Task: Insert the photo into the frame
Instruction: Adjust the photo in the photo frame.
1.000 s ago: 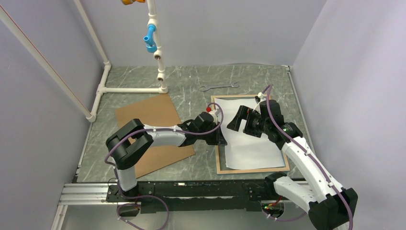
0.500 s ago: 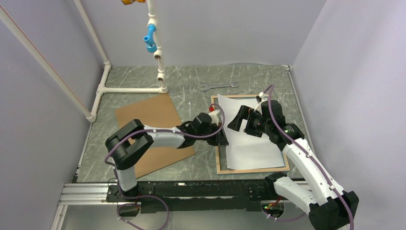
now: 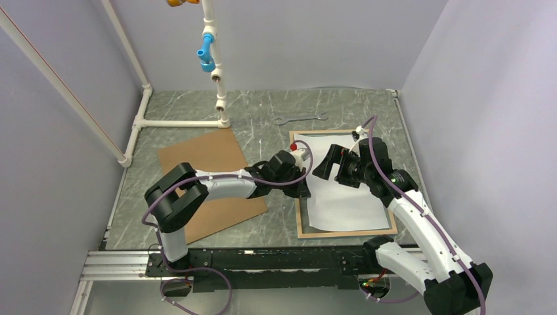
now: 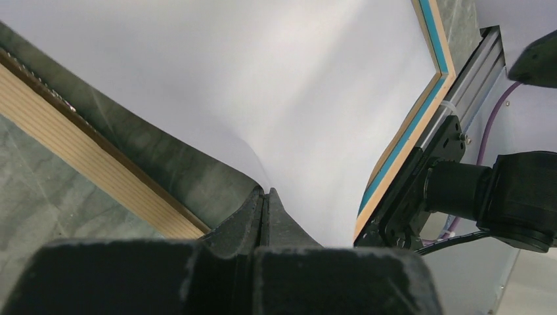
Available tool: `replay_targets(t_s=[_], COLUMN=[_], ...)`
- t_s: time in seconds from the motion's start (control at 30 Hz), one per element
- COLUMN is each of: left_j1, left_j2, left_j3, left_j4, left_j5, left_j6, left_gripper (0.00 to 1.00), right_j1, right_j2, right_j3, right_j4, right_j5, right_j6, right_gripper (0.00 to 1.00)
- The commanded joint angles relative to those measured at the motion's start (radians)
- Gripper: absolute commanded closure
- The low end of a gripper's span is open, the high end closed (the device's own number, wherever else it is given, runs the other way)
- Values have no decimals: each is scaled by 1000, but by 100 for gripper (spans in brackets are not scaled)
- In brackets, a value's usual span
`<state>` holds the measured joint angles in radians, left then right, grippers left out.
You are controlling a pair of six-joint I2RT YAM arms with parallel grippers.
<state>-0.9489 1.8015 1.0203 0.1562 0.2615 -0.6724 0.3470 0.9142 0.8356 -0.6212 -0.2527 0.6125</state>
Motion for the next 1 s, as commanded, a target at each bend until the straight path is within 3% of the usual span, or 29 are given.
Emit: replay_targets(t_s=[0.0, 0.3, 0.6, 0.97], left_j1=[-7, -20, -78, -66], left_j2=[-24, -58, -18, 12], left_j3=[72, 33, 112, 155], left_j4=[-41, 55, 4, -91], left_j5=[-32, 35, 52, -132], left_j6=[87, 174, 274, 112], left_gripper=[100, 100, 100, 100], right_j1=[-7, -7, -9, -12], right_j2=[-14, -19, -31, -32], right_j3=[34, 45, 55, 53], right_j4=[7, -1, -11, -16], right_j5=[10, 25, 42, 46], right_j6=[-15, -20, -24, -25], right_gripper=[1, 1, 1, 1])
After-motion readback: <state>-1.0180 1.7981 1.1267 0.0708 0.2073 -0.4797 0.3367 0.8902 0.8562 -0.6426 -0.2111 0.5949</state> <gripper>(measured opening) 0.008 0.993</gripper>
